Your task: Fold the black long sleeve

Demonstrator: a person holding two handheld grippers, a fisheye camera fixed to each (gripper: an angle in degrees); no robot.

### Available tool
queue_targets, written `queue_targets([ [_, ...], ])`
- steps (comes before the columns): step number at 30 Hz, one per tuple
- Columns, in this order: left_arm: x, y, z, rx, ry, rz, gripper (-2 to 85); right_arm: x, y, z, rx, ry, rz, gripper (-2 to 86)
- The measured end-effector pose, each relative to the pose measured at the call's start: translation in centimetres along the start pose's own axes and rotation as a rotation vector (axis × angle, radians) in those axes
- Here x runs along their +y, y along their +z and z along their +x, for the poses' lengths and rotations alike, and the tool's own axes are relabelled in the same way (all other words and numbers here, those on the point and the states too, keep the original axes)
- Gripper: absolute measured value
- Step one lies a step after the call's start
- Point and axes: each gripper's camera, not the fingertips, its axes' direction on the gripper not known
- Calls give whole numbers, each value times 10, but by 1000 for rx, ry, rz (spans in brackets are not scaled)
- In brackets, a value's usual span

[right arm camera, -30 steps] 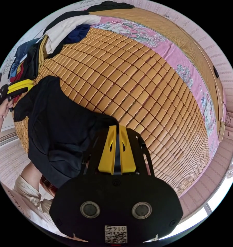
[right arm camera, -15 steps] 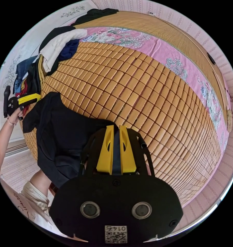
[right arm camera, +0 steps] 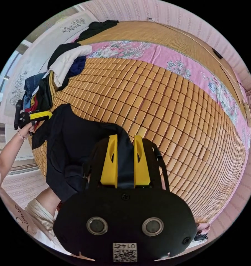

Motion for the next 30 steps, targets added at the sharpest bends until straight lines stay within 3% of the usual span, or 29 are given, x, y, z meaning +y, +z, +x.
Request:
queue_targets([
  [4,22,-8,-2,-5,-31,12,6,72,-16,-16,-50,-16,81,86],
  [10,118,-26,21,-123,82,-14,26,219,30,-74,-24,-36,-167,16],
  [16,238,-11,83,229,78,-142,10,299,82,-134,-85,-89,-372,-2],
  [18,265,-8,107,231,107,-162,6,315,96,-143,-100,-124,-421,-4],
  [20,292,1,128,228,127,-173,3,336,122,-147,13,-181,-519,-6],
  [27,347,25,137,125,131,-180,-5,367,148,-136,7,-86,-437,-6],
  [30,373,25,136,115,146,-86,-7,379,162,-152,103,-131,-409,-6],
])
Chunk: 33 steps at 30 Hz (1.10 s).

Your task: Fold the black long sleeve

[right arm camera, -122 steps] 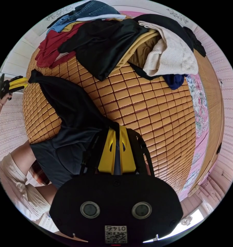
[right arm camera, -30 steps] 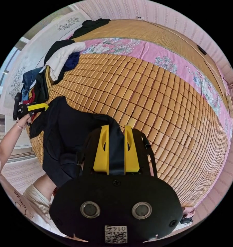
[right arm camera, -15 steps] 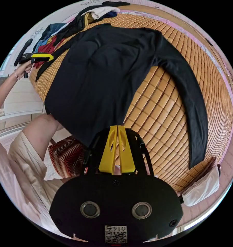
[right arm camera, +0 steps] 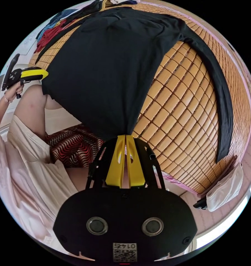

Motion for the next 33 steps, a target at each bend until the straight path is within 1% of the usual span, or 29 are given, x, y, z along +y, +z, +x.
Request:
queue_targets([
  [2,24,0,-2,-21,-41,69,-4,4,13,-13,69,0,24,-7],
  [3,31,-1,-3,-12,-54,85,-2,6,16,-15,77,-2,30,-8],
  [6,77,-23,-15,24,-125,235,7,16,20,-18,54,20,62,-5],
  [8,122,-44,-34,11,-235,347,15,31,4,-24,62,53,144,0],
  [9,134,-48,-40,1,-268,371,17,34,0,-26,65,59,163,2],
  [10,157,-54,-55,-24,-345,418,23,38,-7,-32,63,61,198,6],
  [12,191,-56,-79,-57,-476,475,36,36,-12,-42,54,45,228,20],
  [14,232,-51,-113,-84,-643,530,54,16,-15,-61,17,-24,242,34],
  [15,241,-49,-121,-88,-684,539,57,8,-15,-68,4,-52,239,37],
  [17,274,-39,-148,-93,-828,570,66,-30,-16,-102,-35,-179,241,49],
  [18,281,-37,-155,-93,-859,578,67,-41,-17,-112,-42,-218,241,51],
  [20,305,-26,-176,-89,-965,610,70,-89,-18,-159,-54,-369,249,61],
  [21,310,-23,-182,-85,-986,618,72,-102,-18,-171,-56,-409,249,63],
  [23,324,-13,-201,-58,-1038,636,79,-153,-18,-224,-16,-557,257,71],
  [26,333,-3,-221,-36,-1052,632,82,-210,-15,-286,53,-689,297,85],
  [28,334,2,-229,-46,-1053,613,83,-241,-10,-318,86,-732,320,101],
  [32,336,18,-239,-51,-1045,565,84,-292,8,-376,193,-753,420,96],
  [33,336,20,-240,-47,-1042,564,84,-297,12,-383,198,-762,419,95],
])
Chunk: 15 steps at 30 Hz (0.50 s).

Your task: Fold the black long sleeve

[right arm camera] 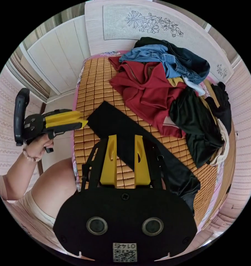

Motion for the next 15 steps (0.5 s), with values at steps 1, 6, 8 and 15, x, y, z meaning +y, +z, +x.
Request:
queue_targets([
  [1,1,4,-1,6,8,-9,84,-13,13,-6,-9,-25,-19,93],
  [6,11,13,1,-61,55,-8,55,-33,70,-22,54,-69,-135,97],
  [8,15,13,-1,-39,38,-17,15,-25,73,-17,-11,-16,-81,47],
  [15,25,-14,21,78,72,86,-9,13,51,1,-81,77,-2,-8],
])
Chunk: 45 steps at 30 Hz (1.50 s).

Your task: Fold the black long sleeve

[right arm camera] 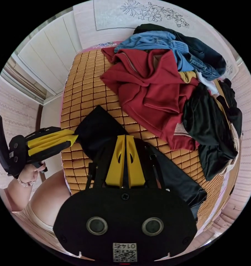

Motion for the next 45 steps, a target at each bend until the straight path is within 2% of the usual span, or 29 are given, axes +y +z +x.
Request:
queue_targets([
  [3,0,-34,36,98,85,95,-10,34,-44,31,-70,131,140,-9],
  [6,1,-76,96,230,255,232,-10,95,-111,68,-134,290,348,-8],
  [8,8,-106,155,411,434,317,-9,170,-173,88,-122,405,534,-7],
  [10,22,-123,206,540,599,334,-8,238,-213,94,-90,489,639,-5],
  [12,45,-132,256,658,760,310,-5,308,-241,92,-65,581,689,-3],
  [15,92,-113,323,840,911,109,24,418,-248,79,-45,763,650,1],
  [16,114,-95,344,877,955,-18,42,456,-237,72,-20,836,569,3],
  [17,137,-77,362,869,999,-134,57,493,-220,66,-4,947,461,5],
  [20,188,-45,392,784,1098,-311,63,564,-181,48,-55,1142,274,13],
  [25,231,-10,434,662,1187,-448,65,593,-157,34,-106,1200,221,39],
  [34,242,61,552,417,1282,-403,79,562,-147,93,14,1176,146,82],
  [37,248,92,578,339,1317,-497,67,554,-139,114,-14,1174,67,64],
  [40,243,92,585,359,1340,-495,6,550,-148,119,-33,1142,47,22],
  [45,228,66,581,419,1354,-391,-9,551,-184,112,-21,1094,106,0],
])
